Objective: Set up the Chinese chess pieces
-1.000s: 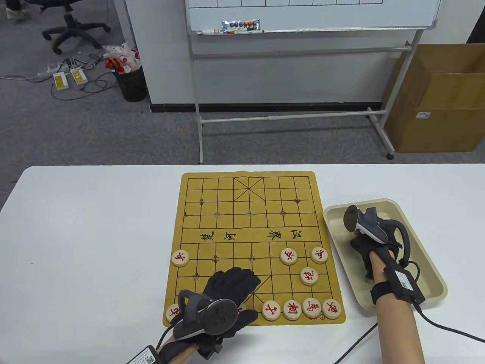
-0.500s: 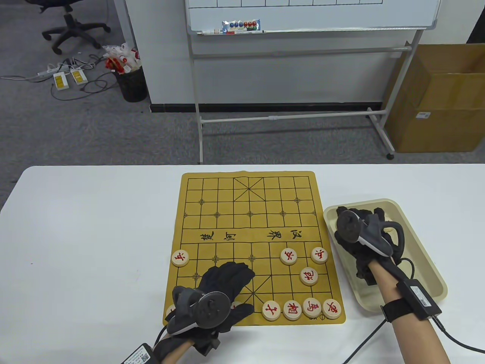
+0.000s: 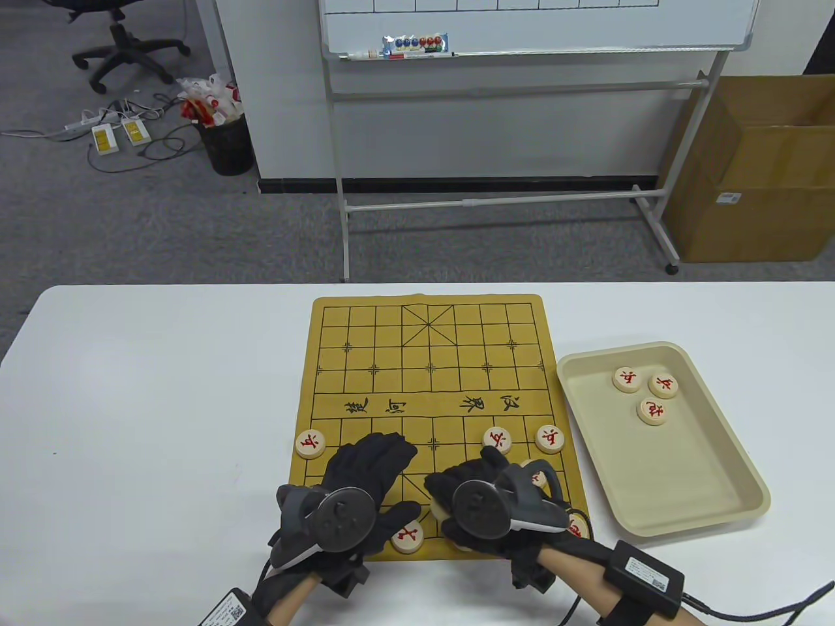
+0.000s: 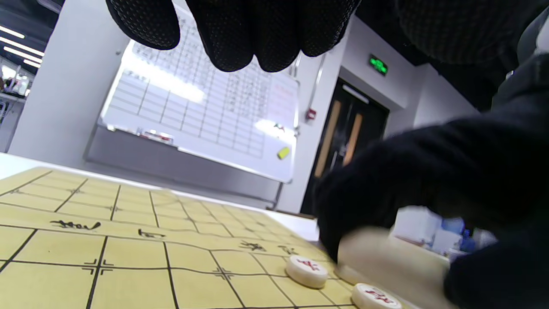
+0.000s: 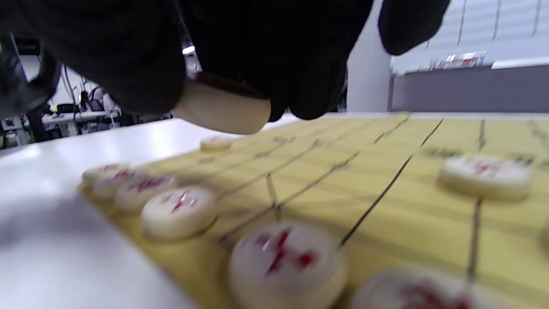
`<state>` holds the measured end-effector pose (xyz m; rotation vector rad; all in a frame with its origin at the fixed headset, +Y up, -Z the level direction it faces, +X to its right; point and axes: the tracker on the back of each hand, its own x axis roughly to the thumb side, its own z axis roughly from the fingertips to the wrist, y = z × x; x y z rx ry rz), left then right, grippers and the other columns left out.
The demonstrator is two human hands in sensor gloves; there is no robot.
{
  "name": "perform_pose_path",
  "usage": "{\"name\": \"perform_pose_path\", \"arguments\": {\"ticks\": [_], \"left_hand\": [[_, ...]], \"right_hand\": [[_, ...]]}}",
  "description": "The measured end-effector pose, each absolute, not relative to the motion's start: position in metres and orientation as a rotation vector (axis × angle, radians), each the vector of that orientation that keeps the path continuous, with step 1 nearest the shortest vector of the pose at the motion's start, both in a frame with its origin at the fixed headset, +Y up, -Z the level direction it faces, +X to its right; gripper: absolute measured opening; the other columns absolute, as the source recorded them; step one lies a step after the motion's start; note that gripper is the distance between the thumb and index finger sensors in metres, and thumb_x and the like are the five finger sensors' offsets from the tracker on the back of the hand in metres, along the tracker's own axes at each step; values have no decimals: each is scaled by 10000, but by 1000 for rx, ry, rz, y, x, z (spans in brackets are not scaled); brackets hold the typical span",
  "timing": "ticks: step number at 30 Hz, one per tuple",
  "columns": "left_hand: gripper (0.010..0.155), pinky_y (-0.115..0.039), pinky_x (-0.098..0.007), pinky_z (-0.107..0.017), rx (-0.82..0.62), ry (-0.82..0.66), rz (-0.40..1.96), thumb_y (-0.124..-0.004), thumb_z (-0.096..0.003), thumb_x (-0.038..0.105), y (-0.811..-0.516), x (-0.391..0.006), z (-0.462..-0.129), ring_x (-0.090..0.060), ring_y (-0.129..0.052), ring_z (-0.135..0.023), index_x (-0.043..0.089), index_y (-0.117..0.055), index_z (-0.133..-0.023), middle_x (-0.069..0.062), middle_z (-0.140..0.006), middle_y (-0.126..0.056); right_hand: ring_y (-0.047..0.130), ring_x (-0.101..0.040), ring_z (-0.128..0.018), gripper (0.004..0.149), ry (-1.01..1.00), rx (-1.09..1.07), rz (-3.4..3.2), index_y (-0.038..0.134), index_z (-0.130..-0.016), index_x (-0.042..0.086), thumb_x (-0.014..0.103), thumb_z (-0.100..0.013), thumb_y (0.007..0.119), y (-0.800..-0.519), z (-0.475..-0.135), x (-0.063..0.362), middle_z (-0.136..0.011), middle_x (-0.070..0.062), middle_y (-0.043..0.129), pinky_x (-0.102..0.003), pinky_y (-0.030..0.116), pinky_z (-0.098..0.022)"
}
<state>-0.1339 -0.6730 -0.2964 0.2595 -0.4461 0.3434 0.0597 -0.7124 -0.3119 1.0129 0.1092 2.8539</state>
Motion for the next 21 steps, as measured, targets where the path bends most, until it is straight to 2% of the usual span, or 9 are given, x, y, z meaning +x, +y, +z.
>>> {"name": "perform_pose_path", "arguments": {"ticks": [6, 21], "left_hand": [[805, -569, -581, -787, 257, -446, 326, -717, -342, 614, -673, -133, -296, -254, -643, -1091, 292, -523, -1053, 14, -1143, -605], [802, -571, -580, -786, 246, -452, 303, -718, -344, 611, -674, -130, -296, -255, -646, -1089, 289, -525, -1052, 13, -1142, -607]], "right_hand": [[851, -332, -948, 715, 178, 1038, 2897, 665, -1038, 197, 474, -408, 861, -739, -312, 44, -1004, -83, 843, -657, 513, -754], [827, -339, -965, 720, 205, 1032, 3009, 650, -1046, 194, 469, -415, 859, -752, -314, 43, -1017, -85, 822, -664, 493, -758]]}}
